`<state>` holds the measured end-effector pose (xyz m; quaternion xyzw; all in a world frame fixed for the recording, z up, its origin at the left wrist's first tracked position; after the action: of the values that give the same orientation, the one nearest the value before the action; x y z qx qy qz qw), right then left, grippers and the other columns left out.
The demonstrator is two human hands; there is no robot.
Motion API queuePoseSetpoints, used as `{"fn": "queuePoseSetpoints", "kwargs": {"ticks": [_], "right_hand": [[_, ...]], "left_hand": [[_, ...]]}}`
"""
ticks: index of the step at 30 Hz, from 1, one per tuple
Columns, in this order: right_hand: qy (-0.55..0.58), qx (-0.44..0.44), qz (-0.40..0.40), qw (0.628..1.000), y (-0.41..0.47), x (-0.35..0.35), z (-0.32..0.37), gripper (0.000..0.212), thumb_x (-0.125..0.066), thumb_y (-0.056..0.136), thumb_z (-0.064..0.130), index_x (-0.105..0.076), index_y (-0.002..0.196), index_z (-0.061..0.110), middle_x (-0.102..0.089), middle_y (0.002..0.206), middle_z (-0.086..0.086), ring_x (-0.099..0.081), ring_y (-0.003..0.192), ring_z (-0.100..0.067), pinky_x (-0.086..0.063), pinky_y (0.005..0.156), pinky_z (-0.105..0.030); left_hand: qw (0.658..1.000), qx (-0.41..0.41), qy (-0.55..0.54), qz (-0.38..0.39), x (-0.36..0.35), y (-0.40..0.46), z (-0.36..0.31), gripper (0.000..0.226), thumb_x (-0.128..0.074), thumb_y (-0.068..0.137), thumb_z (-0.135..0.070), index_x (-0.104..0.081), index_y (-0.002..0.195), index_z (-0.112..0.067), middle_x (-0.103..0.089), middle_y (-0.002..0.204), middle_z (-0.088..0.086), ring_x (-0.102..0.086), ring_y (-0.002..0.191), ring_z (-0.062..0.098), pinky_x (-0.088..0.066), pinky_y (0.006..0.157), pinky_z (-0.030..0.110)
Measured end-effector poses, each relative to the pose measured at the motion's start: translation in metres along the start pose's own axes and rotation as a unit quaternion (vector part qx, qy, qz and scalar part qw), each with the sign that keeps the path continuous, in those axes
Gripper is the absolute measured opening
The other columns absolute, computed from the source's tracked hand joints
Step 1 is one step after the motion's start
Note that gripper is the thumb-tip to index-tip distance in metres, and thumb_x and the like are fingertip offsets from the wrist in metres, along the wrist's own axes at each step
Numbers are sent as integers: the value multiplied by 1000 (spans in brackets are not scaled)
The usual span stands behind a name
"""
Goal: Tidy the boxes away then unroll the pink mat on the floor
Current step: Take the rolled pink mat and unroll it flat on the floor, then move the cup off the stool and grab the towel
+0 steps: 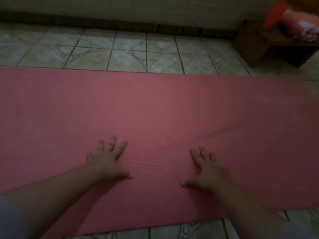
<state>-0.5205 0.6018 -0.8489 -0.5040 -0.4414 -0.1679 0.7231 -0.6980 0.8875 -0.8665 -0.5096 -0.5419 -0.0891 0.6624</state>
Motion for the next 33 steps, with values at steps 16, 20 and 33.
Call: {"fn": "queuePoseSetpoints", "kwargs": {"ticks": [16,20,33], "right_hand": [[70,35,-35,996,6,55,3,88,-58,82,60,-20,151,21,-15,160,-5,-15,146,-22,-20,116,-39],[93,-5,-192,977,-40,155,-16,61,-45,92,54,-40,142,20,-39,149,-7,-36,136,-23,-29,111,-39],[154,-159,-254,942,-304,432,-122,60,-33,96,53,-37,143,16,-39,150,-6,-30,139,-26,-24,113,-45]], "left_hand": [[995,-29,-63,-67,71,-6,-56,94,-53,84,-59,-2,151,-19,-6,160,12,-12,146,26,-17,118,34],[982,-105,-46,-152,159,-40,-126,78,-53,88,-50,-14,151,-23,-20,158,5,-25,142,24,-26,115,37],[963,-210,-39,-165,426,-228,-322,74,-55,87,-48,-26,147,-16,-30,153,6,-29,140,23,-25,112,32]]}}
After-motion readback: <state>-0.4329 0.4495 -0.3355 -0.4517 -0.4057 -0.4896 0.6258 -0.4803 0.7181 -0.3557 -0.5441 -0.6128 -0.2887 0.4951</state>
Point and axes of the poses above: each hand's wrist, its own y-axis towards the middle knuckle, its own x-axis out of the back of the hand, z = x × y, the point moved 7 cm from there along y, towards the middle knuckle
